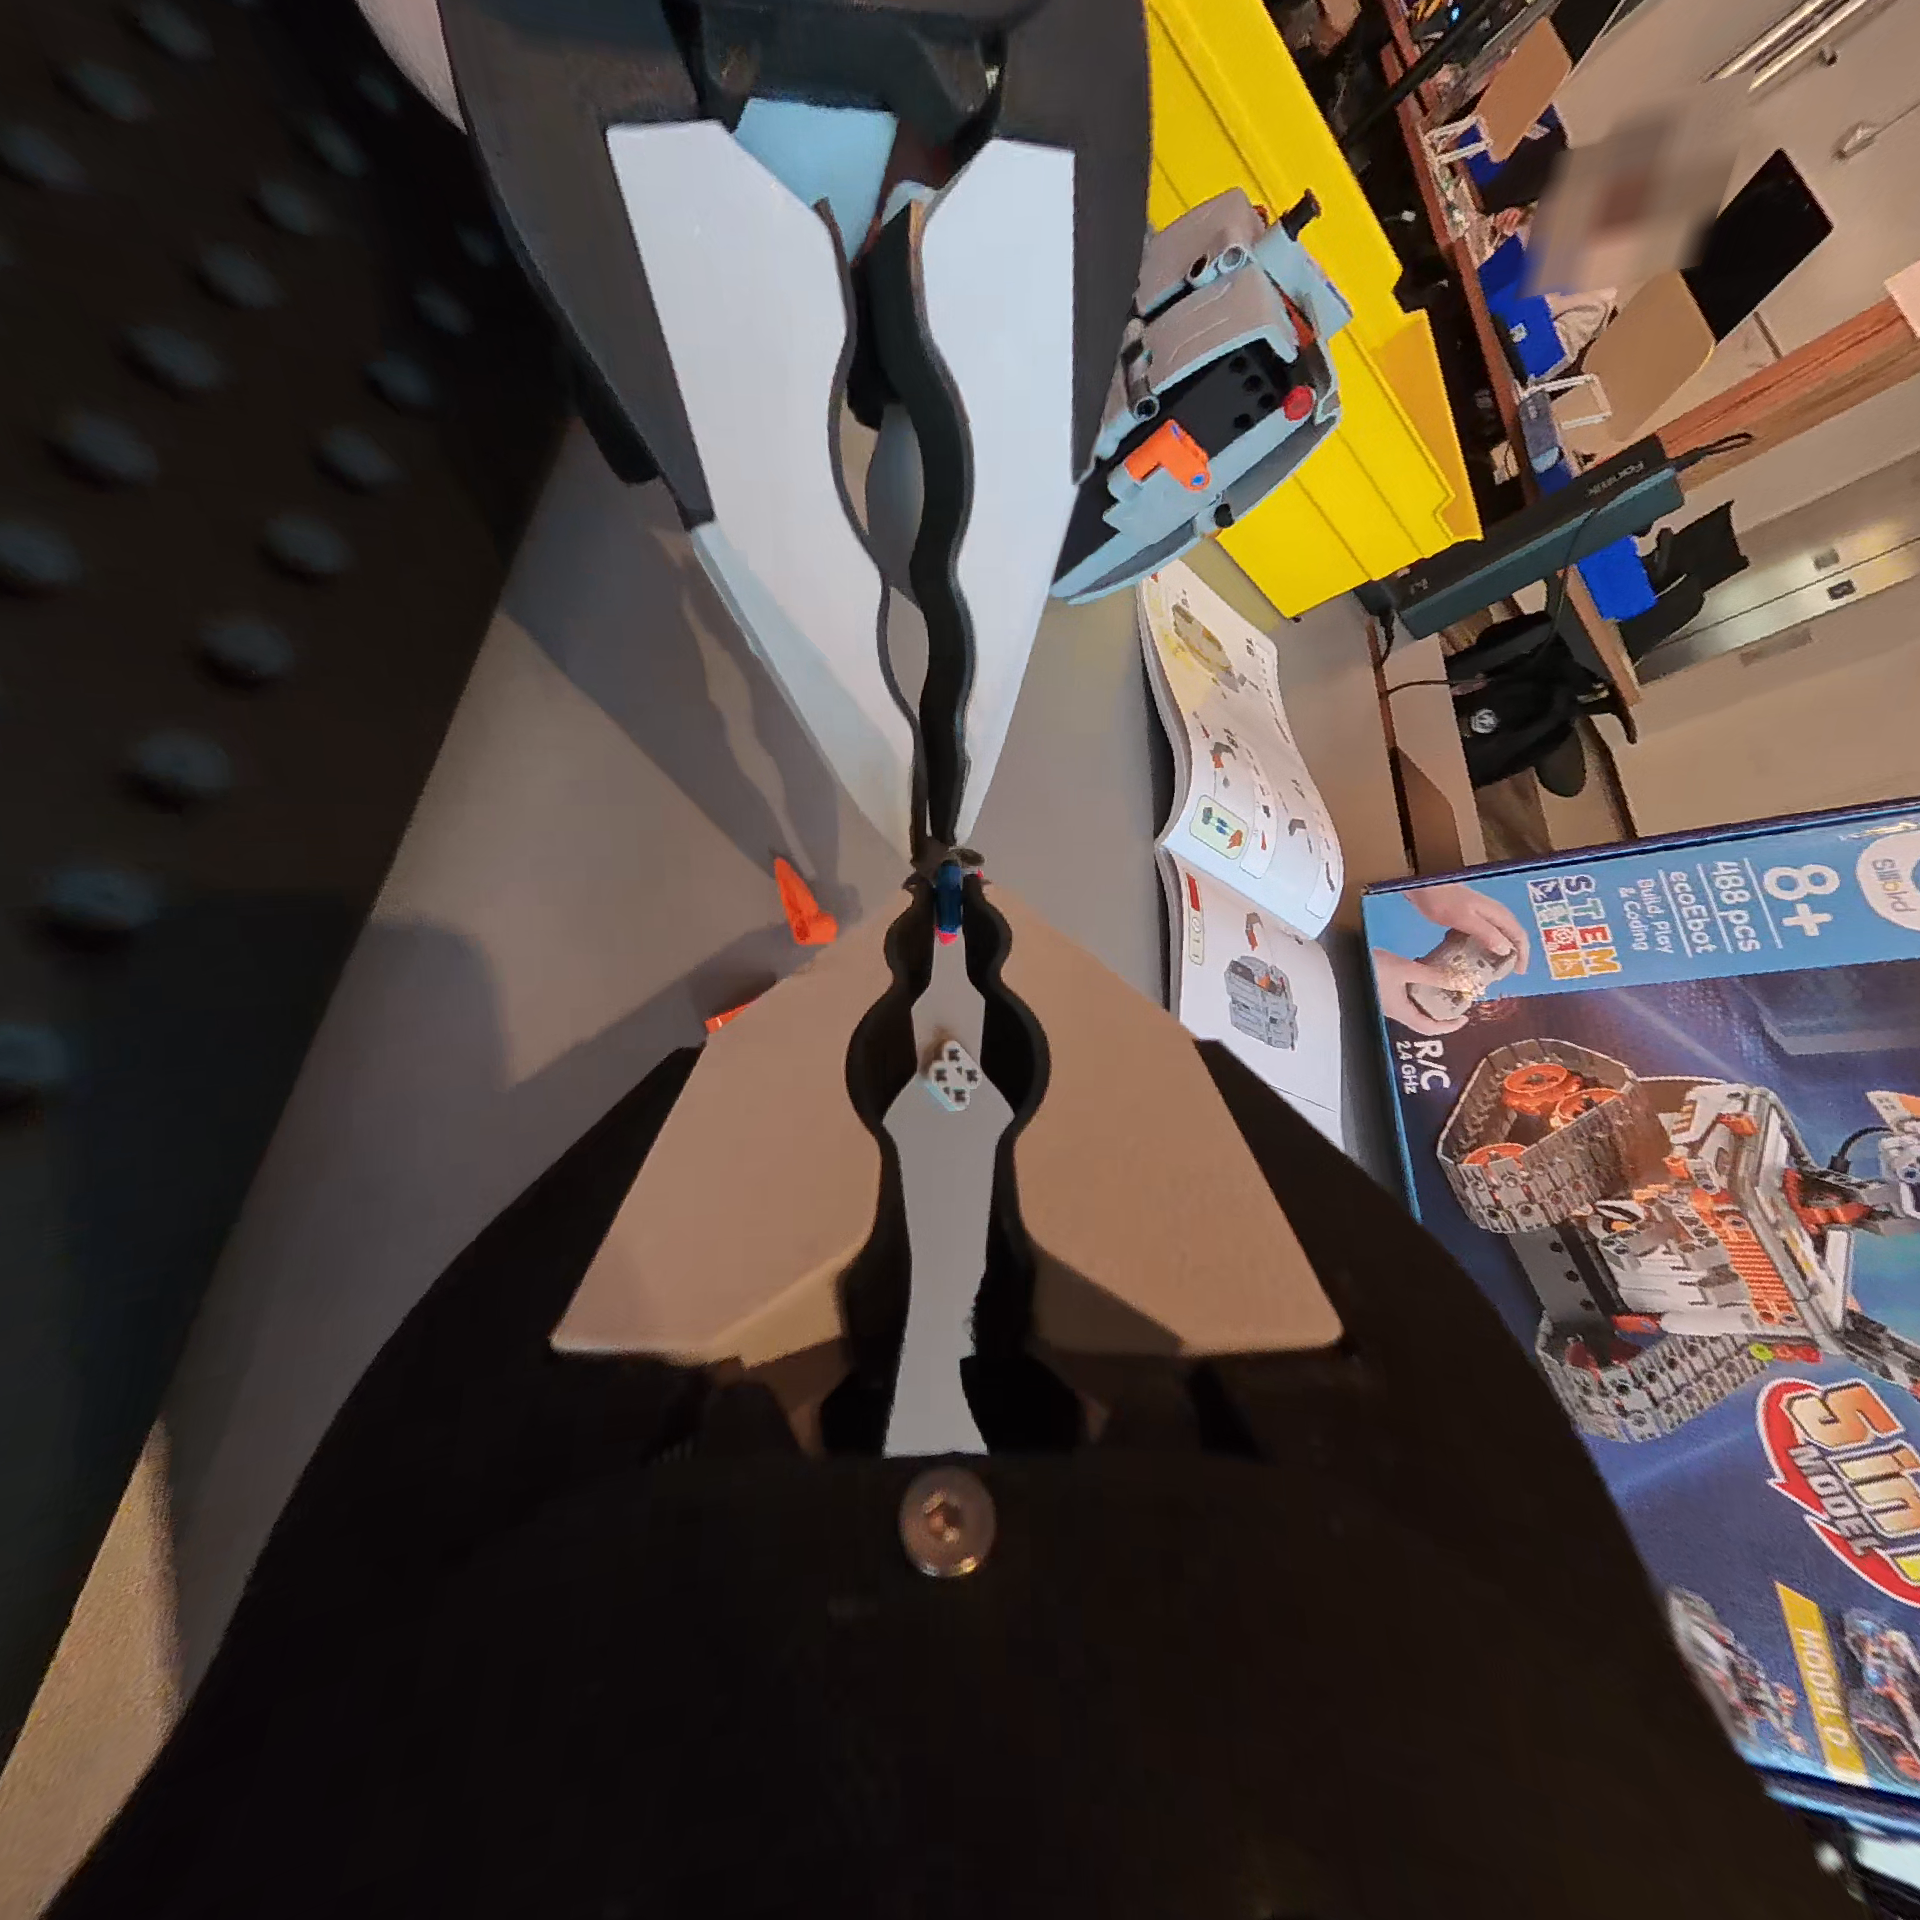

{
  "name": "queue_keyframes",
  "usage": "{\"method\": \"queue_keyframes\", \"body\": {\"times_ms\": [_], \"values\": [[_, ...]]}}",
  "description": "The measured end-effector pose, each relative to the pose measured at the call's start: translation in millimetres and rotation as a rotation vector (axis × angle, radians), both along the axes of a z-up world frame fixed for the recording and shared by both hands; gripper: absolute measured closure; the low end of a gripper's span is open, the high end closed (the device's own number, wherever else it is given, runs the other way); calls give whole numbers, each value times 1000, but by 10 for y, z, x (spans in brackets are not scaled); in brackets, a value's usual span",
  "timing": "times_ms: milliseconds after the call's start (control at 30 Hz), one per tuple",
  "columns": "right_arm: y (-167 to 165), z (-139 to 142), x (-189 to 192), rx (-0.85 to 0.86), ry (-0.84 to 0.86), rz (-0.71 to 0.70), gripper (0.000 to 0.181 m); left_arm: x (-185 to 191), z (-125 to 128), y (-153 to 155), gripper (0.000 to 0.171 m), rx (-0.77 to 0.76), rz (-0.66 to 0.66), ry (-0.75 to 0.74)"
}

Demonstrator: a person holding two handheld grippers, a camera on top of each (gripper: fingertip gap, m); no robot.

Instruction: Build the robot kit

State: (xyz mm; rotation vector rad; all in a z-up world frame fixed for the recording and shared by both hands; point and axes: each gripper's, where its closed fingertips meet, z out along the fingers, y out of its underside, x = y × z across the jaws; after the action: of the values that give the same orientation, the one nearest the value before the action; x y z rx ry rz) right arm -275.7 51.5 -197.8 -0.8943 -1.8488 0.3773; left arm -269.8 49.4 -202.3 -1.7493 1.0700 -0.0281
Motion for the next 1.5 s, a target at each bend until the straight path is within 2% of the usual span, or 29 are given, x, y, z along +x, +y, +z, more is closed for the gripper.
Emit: {"method": "queue_keyframes", "body": {"times_ms": [367,567,633,733,833,933,1000,1100,1133,1233,1333,1500], "values": [[-80,-11,17,-199,8,58,177,31,-11,-55,169,-15,-38,-19],[-137,-202,68,-242,-92,80,177,94,-170,-121,171,-86,-87,2],[-264,-339,65,-284,-160,121,177,177,-64,-147,171,-38,-122,-49],[-245,-514,58,-225,-234,90,177,148,-186,-151,171,-92,-119,-17],[-174,-446,81,-294,-206,63,177,59,-26,-124,171,-15,-82,-73],[-134,-349,99,-342,-169,61,177,-167,-128,-143,171,-117,-29,-64],[-108,-383,129,-334,-192,56,177,-238,-250,-310,171,-205,-82,-1],[-101,-431,141,-311,-214,58,177,-388,-333,-417,171,-248,-97,99],[-104,-440,139,-315,-217,57,177,-382,-369,-471,171,-321,-107,83],[-98,-454,150,-310,-225,54,176,-248,-416,-628,153,-519,-145,-2],[-89,-423,155,-315,-213,51,177,-231,-461,-638,148,-520,-137,35],[-92,-422,165,-316,-215,53,176,-187,-500,-671,160,-549,-164,49]]}}
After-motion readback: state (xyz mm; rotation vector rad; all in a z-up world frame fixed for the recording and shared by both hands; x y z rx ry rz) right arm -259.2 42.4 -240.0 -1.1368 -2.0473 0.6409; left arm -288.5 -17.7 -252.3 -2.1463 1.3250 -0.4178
